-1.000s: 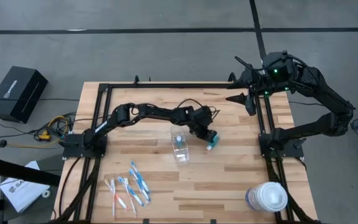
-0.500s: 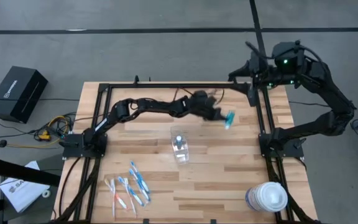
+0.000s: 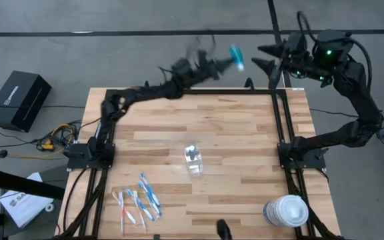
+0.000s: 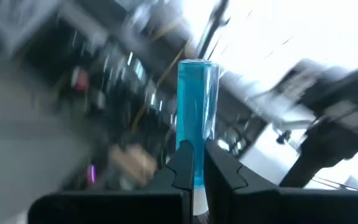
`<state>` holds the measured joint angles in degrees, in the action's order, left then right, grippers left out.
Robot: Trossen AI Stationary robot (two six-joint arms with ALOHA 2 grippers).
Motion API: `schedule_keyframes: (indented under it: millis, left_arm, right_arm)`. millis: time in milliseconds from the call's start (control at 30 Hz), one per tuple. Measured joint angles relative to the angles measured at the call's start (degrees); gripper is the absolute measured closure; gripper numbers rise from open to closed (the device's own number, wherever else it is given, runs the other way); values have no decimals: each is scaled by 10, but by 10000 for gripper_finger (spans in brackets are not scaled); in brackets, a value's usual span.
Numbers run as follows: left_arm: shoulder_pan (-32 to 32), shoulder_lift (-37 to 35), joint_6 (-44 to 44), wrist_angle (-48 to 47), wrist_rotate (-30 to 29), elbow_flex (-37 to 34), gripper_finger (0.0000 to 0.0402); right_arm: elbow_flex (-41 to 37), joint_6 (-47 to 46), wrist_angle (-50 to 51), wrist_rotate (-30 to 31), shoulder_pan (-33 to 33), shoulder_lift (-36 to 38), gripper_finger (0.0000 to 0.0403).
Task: Pick & Place toothbrushing station
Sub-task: Put the blue mouthwash bottle into the transparent organizer
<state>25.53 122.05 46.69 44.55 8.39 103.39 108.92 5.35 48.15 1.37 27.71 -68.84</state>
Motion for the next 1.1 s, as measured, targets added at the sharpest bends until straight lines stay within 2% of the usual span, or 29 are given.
schedule_keyframes:
  millis: [67, 267, 567, 733, 833, 1000, 1100]
  left_arm:
    - [14, -38, -40, 14, -1, 0, 397]
    - [50, -141, -111, 68, 2, 0, 397]
    - [86, -244, -118, 113, 71, 1, 397]
    - [90, -261, -90, 139, 104, 1, 397]
    - [95, -261, -70, 142, 123, 1, 397]
    - [96, -261, -54, 151, 146, 0, 397]
    - [102, -266, -48, 150, 152, 0, 397]
  right_arm:
    - [0, -19, -48, 17, 3, -7, 188]
    - [0, -64, -198, 15, 2, -36, 188]
    - [2, -144, -480, -113, 1, -161, 188]
    - [65, -141, -518, -147, -22, -234, 188]
    - [130, -141, -518, -192, -32, -280, 188]
    - [247, -141, -502, -225, -44, -347, 188]
    - [251, -148, -515, -231, -45, -359, 188]
